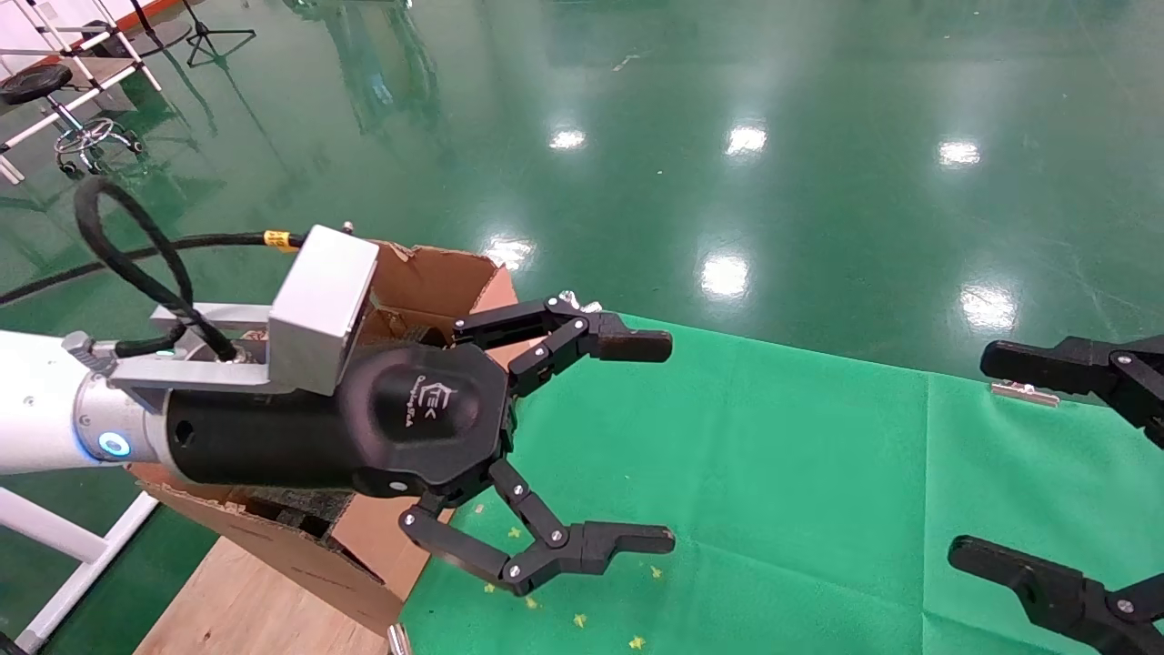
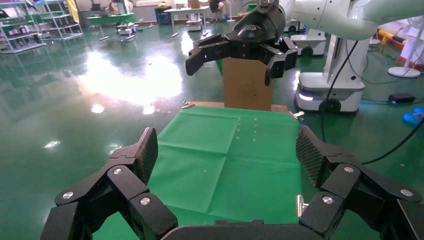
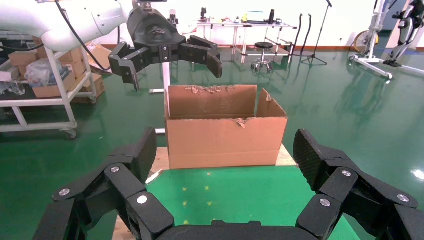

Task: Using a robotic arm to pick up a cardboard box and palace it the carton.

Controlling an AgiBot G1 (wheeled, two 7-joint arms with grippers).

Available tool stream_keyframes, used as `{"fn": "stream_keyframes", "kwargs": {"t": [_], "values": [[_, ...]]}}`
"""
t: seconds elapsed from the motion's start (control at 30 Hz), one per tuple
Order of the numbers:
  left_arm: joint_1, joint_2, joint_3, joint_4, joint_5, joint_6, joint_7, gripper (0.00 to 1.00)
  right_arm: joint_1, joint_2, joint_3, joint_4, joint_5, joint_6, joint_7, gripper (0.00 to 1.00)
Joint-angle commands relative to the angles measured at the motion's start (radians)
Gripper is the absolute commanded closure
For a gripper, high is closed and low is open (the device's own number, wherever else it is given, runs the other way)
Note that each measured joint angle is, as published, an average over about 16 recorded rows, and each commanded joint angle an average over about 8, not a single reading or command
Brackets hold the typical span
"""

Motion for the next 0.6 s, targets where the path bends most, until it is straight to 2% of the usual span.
{"fn": "stream_keyframes", "kwargs": {"t": [0.03,0.6], "values": [[-0.001,0.000,0.000,0.001,0.001,0.000,0.000,0.00,0.000,0.000,0.000,0.000,0.000,0.000,0.000,0.00],[-0.003,0.001,0.002,0.003,0.004,-0.002,-0.001,0.00,0.000,0.000,0.000,0.000,0.000,0.000,0.000,0.00]]}}
